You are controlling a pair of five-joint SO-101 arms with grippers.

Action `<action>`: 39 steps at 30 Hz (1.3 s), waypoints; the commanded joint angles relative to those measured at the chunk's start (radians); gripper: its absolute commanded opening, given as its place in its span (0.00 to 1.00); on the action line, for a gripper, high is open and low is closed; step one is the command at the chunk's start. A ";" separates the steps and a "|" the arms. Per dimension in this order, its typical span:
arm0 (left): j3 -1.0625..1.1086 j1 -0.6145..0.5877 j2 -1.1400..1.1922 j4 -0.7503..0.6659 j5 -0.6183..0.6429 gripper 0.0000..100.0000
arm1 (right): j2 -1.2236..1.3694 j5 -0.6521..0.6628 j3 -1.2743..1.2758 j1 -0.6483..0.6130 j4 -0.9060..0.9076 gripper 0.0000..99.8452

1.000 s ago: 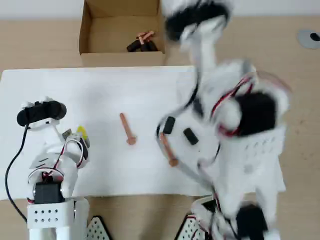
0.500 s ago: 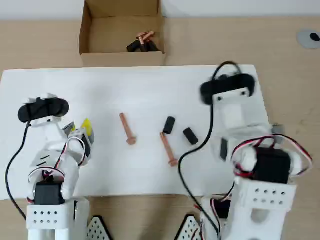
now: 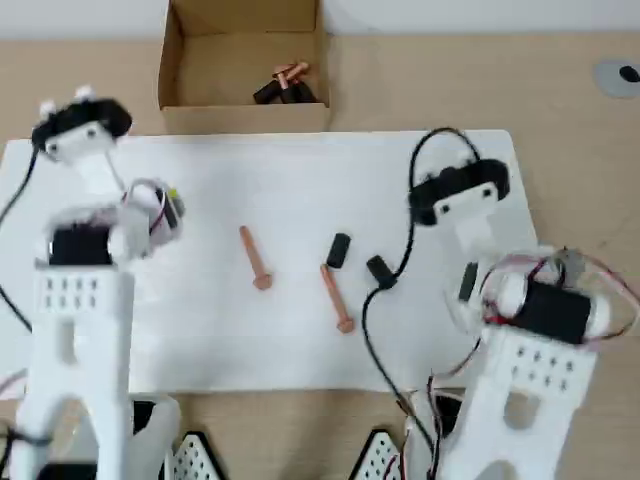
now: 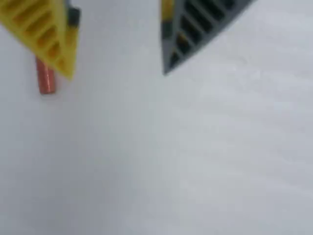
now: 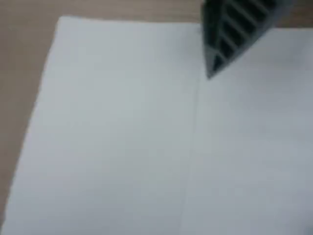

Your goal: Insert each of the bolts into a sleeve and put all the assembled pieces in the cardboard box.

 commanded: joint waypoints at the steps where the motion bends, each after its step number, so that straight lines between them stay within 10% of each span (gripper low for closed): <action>1: -0.213 0.009 0.084 0.104 -0.008 0.13 | -0.163 0.021 0.056 -0.067 -0.008 0.51; 18: -0.124 -0.052 0.094 0.161 -0.078 0.13 | -0.278 -0.109 0.521 -0.082 -0.502 0.51; 26: -0.107 -0.193 0.094 0.169 -0.081 0.13 | 0.082 -0.192 0.294 -0.091 -0.434 0.51; 39: -0.032 -0.032 0.087 0.112 -0.084 0.12 | 0.122 -0.181 0.229 -0.271 -0.381 0.51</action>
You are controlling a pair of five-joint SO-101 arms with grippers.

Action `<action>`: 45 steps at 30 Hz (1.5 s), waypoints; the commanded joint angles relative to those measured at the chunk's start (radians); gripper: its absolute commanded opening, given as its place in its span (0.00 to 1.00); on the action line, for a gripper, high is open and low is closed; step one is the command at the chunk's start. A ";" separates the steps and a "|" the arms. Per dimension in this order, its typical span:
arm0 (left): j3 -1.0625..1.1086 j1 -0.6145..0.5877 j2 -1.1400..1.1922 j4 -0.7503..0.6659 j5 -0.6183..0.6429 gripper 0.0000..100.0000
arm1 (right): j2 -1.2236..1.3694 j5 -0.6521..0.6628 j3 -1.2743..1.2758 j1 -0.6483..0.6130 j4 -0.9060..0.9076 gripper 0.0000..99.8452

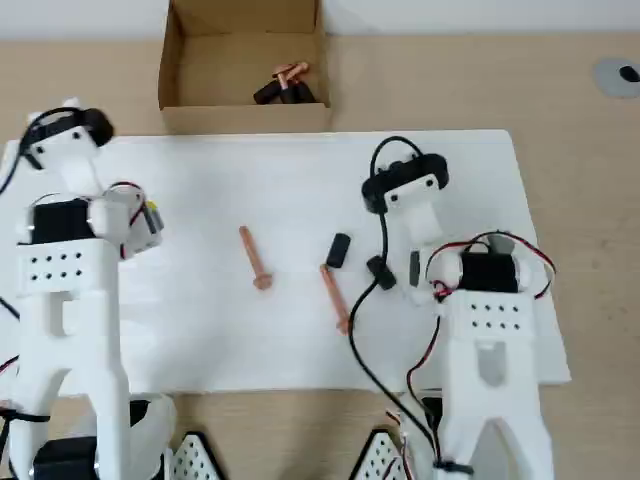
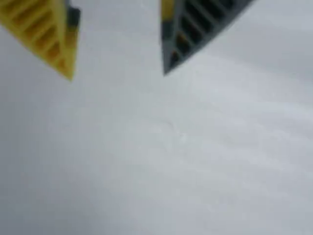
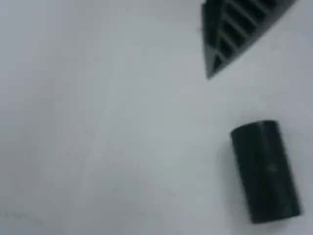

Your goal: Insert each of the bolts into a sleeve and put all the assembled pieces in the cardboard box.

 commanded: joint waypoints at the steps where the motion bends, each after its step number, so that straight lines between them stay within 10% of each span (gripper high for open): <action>1: 0.017 0.077 -0.010 -0.064 -0.017 0.10 | -0.036 0.029 -0.039 -0.022 0.011 0.51; 23: 0.305 0.152 -0.012 -0.333 -0.201 0.12 | 0.093 -0.071 -0.166 -0.038 0.034 0.51; 45: 0.582 0.236 -0.332 -0.575 -0.043 0.12 | 0.320 -0.178 -0.025 -0.228 -0.365 0.51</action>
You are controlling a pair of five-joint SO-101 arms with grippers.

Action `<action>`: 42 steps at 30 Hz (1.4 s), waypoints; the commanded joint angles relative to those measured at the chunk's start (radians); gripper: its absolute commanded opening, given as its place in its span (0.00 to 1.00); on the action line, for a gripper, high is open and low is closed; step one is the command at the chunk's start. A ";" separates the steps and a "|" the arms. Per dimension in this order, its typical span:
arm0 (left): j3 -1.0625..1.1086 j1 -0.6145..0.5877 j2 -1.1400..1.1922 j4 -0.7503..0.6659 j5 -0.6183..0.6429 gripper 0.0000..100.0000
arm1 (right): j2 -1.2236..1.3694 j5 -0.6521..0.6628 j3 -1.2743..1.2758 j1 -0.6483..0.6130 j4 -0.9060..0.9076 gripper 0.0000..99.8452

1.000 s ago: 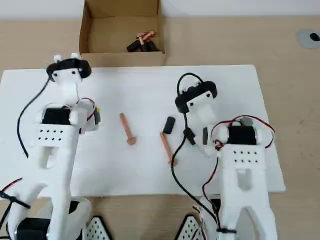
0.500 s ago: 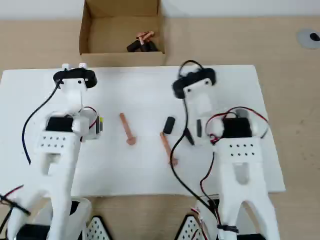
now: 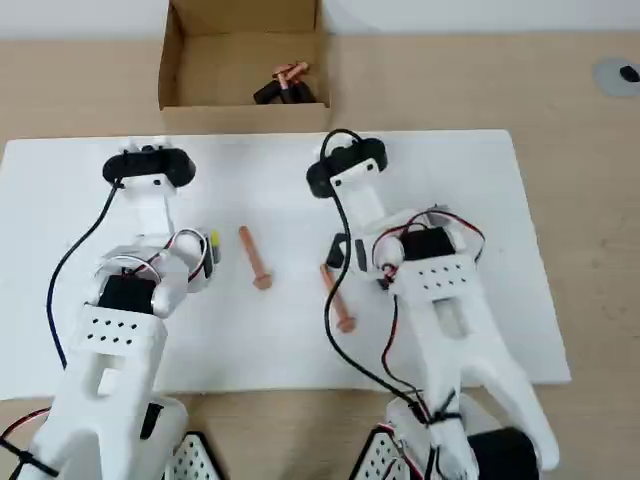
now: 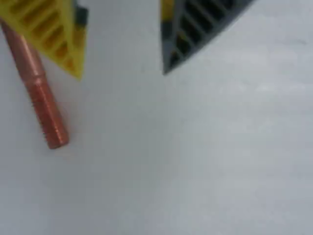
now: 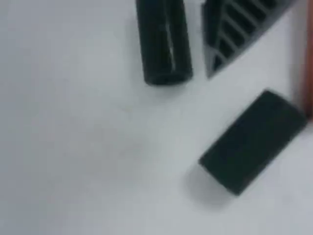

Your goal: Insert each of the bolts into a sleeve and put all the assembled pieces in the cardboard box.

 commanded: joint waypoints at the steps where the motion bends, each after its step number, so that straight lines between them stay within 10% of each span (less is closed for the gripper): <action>1: 0.000 0.006 -0.027 -0.018 0.008 0.12 | 0.035 -0.037 -0.031 0.010 -0.018 0.51; 42: -0.031 0.189 0.300 -0.193 0.249 0.12 | 0.044 -0.114 0.038 0.053 0.000 0.32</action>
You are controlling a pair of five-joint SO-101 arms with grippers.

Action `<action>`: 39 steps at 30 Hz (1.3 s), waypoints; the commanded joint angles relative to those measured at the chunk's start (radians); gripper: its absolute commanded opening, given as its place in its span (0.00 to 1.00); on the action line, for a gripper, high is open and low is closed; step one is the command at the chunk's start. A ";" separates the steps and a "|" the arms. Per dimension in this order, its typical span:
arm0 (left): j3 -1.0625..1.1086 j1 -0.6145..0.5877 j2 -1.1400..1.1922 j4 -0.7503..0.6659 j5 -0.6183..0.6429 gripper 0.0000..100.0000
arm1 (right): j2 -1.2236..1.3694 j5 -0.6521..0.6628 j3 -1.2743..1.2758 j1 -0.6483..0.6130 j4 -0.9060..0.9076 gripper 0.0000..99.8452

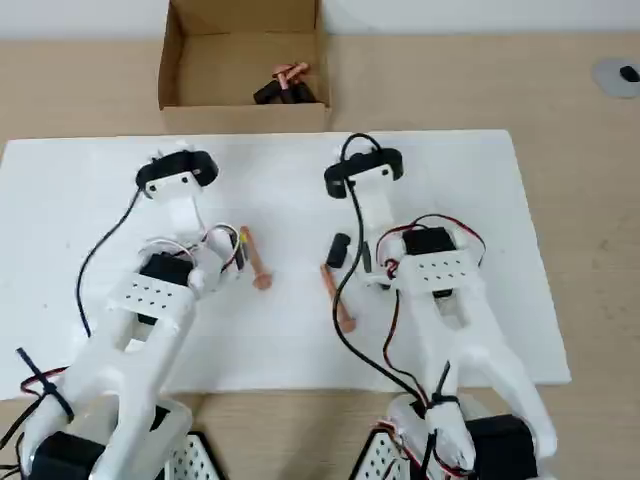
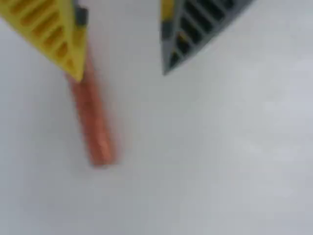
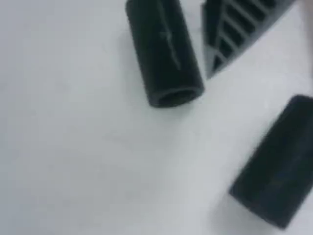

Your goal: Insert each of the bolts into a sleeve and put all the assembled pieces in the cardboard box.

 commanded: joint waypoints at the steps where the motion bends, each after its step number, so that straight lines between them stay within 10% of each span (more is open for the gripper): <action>1: 0.015 0.057 0.001 -0.052 0.006 0.12 | -0.002 -0.006 0.001 0.010 0.006 0.30; 9: 0.034 0.080 0.001 -0.068 0.003 0.12 | -0.002 -0.008 0.005 0.008 0.011 0.14; 39: 0.032 0.058 0.002 -0.061 -0.018 0.12 | 0.183 0.014 -0.110 0.013 0.095 0.13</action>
